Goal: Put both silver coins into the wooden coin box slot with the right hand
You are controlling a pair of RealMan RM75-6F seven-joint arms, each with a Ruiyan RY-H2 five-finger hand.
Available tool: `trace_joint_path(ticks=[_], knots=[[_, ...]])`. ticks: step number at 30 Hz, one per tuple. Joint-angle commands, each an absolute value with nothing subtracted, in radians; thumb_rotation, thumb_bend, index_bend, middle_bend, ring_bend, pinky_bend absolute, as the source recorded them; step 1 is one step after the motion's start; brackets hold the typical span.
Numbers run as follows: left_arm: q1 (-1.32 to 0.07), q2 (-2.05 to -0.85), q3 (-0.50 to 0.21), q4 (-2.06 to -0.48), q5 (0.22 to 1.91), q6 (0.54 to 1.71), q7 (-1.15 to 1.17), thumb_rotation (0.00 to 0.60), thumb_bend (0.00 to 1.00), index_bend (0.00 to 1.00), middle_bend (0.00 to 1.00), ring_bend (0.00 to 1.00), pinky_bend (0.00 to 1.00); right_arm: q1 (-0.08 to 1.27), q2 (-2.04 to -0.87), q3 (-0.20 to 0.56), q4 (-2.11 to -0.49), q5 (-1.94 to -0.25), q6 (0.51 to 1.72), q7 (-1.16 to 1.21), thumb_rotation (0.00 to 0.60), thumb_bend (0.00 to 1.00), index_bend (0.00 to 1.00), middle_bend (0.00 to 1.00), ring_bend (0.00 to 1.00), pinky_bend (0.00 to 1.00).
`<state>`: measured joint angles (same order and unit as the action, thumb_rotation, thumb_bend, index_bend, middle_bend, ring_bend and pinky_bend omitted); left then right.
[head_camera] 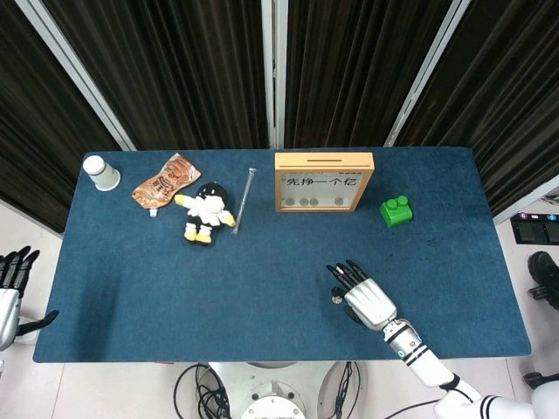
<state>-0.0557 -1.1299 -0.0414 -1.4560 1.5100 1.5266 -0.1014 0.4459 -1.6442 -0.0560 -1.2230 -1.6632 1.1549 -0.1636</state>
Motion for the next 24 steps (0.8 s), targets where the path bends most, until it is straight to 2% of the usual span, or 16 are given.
trace_joint_path(ticks=[1,12,24], knots=[[-0.056,-1.13,-0.041,-1.456,1.51,1.526,-0.101,0.6,0.07,0.05,0.0,0.0,0.0,0.447,-1.646,-0.055,-1.222,-1.661,1.153,-0.164,0.6,0.32,0.4,0.0,0.0,0.0],[-0.057,-1.13,-0.042,-1.453,1.503,1.519,-0.102,0.6,0.07,0.05,0.0,0.0,0.0,0.452,-1.649,-0.06,-1.212,-1.651,1.139,-0.166,0.6,0.32,0.41,0.0,0.0,0.0],[-0.056,-1.133,-0.036,-1.44,1.503,1.513,-0.11,0.6,0.07,0.05,0.0,0.0,0.0,0.457,-1.668,-0.055,-1.189,-1.646,1.142,-0.161,0.6,0.33,0.48,0.0,0.0,0.0]])
